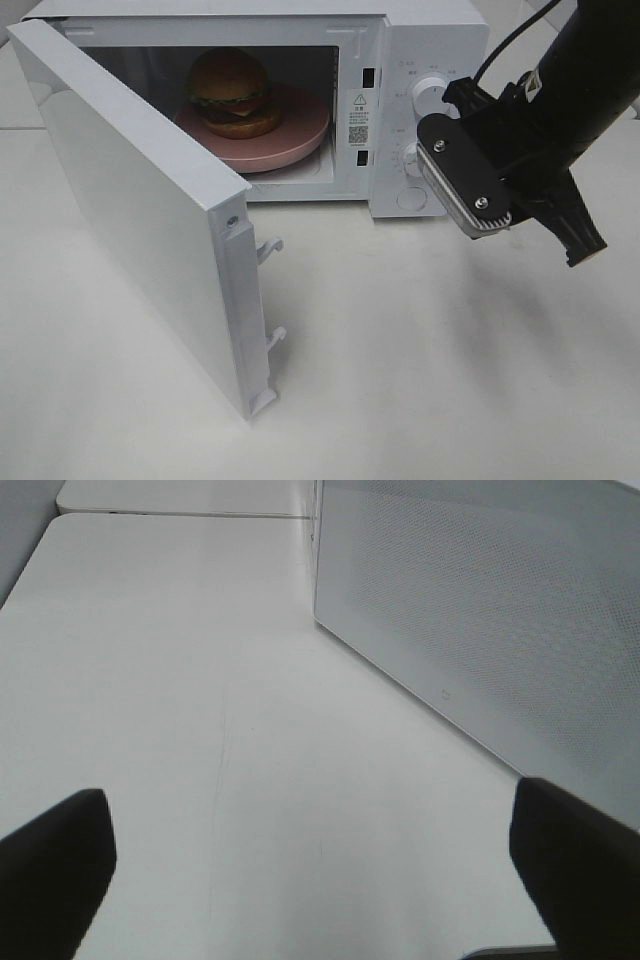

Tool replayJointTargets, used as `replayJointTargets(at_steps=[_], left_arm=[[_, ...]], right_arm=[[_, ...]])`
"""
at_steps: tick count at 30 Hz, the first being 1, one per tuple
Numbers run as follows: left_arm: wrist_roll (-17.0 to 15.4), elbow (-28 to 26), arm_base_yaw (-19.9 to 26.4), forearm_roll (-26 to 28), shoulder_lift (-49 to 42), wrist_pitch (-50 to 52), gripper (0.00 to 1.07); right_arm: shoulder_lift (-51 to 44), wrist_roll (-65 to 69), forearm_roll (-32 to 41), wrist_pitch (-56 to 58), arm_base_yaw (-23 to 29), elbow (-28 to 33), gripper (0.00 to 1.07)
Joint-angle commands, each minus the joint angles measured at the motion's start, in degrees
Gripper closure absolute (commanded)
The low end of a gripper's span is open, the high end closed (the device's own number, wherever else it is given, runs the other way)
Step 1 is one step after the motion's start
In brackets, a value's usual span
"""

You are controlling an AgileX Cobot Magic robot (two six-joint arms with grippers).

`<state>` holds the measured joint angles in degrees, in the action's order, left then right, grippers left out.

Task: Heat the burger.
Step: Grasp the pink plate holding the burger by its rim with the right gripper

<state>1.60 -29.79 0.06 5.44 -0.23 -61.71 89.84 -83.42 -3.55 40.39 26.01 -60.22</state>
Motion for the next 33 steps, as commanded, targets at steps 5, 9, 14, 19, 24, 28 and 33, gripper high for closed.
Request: replayJointTargets(at_steps=[5,9,14,19,24,28,33], left_arm=[[0.00,0.17,0.29,0.29,-0.29,0.34,0.07],[0.00,0.17,0.29,0.29,-0.29,0.34,0.07],[0.00,0.17,0.29,0.29,-0.29,0.34,0.07],[0.00,0.17,0.29,0.29,-0.29,0.34,0.07],[0.00,0.17,0.29,0.29,-0.29,0.34,0.07],[0.00,0.17,0.29,0.29,-0.29,0.34,0.07],[0.00,0.17,0.29,0.29,-0.29,0.34,0.07]], right_arm=[[-0.34,6.30,0.69,-5.44,3.84,-0.23,0.26],[-0.34,9.17,0.63,-10.08,5.21,-0.23,0.14],[-0.34,9.17,0.23,-14.21,6.53,-0.23,0.15],[0.17,9.11,0.23,-17.93,6.53,-0.34,0.16],[2.41,9.11,-0.92,-18.79,8.02,-2.29,0.16],[4.35,9.11,-2.58,-19.54,9.28,-4.07,0.17],[7.73,9.17,-3.72,-20.00,9.80,-7.45,0.17]])
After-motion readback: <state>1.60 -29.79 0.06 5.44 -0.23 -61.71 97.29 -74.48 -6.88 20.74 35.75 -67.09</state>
